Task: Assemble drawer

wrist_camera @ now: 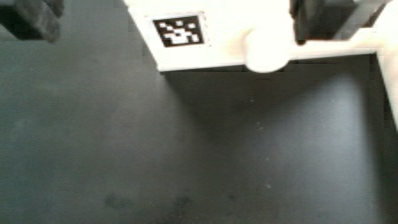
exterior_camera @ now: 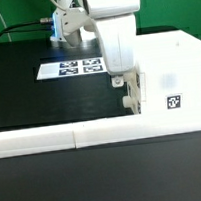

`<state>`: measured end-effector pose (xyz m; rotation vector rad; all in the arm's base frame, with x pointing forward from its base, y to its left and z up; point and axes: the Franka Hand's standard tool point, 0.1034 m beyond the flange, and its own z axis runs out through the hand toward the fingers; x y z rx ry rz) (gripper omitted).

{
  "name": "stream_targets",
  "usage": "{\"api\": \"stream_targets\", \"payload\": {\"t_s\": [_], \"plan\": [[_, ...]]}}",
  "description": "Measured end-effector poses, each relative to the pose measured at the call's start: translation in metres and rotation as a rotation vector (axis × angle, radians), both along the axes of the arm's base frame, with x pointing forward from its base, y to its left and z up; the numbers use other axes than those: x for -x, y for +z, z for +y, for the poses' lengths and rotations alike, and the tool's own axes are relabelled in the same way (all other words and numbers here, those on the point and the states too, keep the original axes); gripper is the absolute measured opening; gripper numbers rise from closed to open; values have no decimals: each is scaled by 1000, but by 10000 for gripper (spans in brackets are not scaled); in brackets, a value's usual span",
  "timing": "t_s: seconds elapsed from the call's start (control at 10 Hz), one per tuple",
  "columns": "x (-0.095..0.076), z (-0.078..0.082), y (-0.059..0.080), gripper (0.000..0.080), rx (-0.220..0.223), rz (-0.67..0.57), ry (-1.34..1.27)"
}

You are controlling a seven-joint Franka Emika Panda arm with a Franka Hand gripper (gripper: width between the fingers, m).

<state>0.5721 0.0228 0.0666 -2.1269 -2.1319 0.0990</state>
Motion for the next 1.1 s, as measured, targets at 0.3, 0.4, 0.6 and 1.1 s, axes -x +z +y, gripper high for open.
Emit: {"api": "stream_targets", "payload": {"t_s": [0.3, 0.4, 0.6, 1.1], "plan": [[2, -14, -1, 649, 2, 2, 15], [4, -24, -2, 649, 9, -6, 4], [8, -32, -2, 649, 23, -66, -47], [11, -32, -6, 649, 22, -57, -45]]}}
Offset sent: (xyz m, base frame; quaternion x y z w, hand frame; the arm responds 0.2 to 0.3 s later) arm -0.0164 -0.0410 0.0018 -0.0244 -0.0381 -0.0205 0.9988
